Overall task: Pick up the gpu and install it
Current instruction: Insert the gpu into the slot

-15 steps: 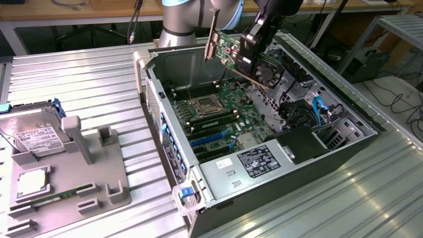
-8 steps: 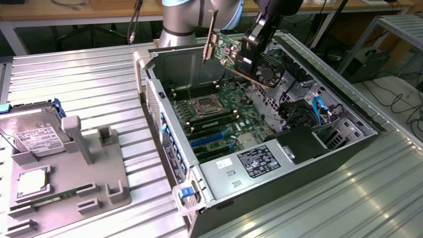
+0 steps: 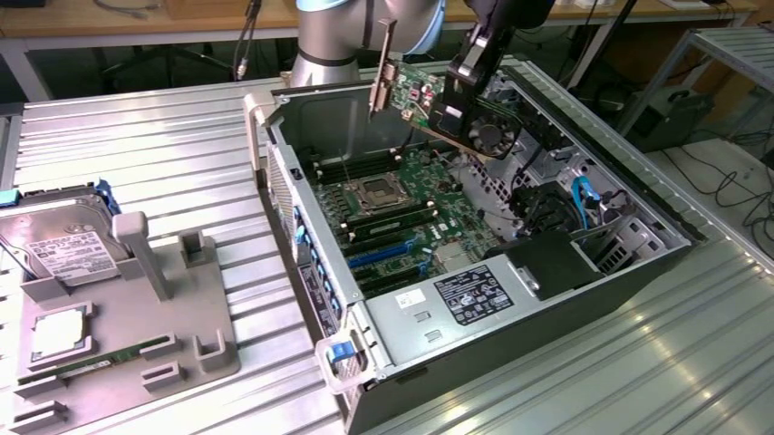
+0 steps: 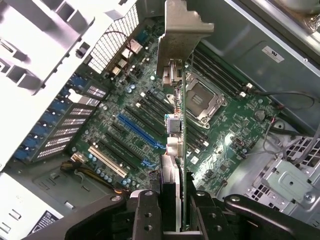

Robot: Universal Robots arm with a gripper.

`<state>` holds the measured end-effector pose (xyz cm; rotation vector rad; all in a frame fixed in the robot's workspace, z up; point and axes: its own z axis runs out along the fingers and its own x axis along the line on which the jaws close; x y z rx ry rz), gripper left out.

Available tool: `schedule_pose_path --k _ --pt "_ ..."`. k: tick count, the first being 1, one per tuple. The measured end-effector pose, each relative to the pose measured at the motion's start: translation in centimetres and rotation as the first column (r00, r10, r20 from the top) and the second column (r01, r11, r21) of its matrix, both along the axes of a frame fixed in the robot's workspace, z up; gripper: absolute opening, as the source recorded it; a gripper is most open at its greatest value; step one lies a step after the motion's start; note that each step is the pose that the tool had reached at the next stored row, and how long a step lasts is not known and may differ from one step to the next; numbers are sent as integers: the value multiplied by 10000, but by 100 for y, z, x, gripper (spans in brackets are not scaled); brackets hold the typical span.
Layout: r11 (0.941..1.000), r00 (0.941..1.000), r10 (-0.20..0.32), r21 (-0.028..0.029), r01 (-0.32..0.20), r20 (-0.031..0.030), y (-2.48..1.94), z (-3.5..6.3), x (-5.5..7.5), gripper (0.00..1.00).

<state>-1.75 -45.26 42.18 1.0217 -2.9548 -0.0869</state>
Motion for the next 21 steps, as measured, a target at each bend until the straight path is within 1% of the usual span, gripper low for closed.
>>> schedule_pose_path --k 7,13,21 --pt "9989 9989 466 2 -466 -1 -1 0 0 28" --pt "9966 9966 826 2 -826 0 -2 0 0 28" --pt "9902 9902 1397 3 -1397 0 -4 0 0 28"
